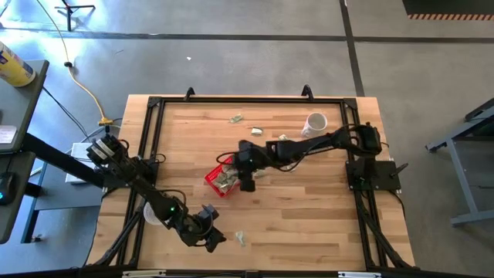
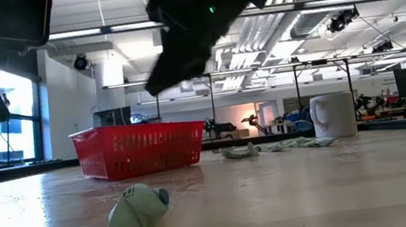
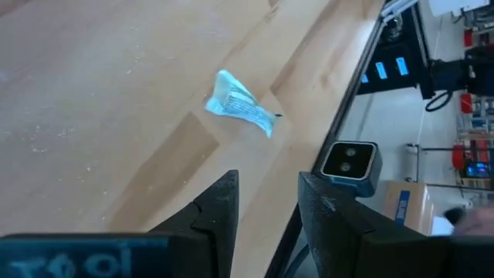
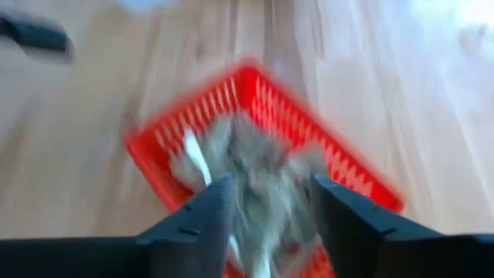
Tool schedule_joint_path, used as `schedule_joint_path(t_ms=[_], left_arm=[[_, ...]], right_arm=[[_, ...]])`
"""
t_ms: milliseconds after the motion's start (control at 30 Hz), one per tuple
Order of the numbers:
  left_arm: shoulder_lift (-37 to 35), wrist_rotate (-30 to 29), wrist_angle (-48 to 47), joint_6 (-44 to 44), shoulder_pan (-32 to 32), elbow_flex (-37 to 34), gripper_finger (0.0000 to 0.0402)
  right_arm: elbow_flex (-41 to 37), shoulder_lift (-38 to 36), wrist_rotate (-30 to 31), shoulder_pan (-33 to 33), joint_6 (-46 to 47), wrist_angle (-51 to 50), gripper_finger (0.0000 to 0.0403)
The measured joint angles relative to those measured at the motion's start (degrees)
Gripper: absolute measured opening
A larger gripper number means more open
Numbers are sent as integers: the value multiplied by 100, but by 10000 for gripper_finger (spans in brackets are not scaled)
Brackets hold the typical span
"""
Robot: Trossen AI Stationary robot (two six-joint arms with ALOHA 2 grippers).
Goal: Pick and place Stevia / Truvia into bins
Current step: Put the green stevia packet into the red basket
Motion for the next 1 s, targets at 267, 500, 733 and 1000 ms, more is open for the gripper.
schedule_joint_path(t_ms=[267,500,733,1000], left_arm=[[2,-69,-428,121,197,4,168],[7,-21,-303,3660,335,292,168],[239,436,-785,5785,784,861,196],[696,1924,-905,7290,1175,1226,281]], right_arm=[[574,-52,-258,154,206,-1898,253],[123,-264,-159,835,-665,-3975,269],[-1043,-938,57,1669,249,-4022,298],[-2007,-1902,655,2520,2180,-3786,332]])
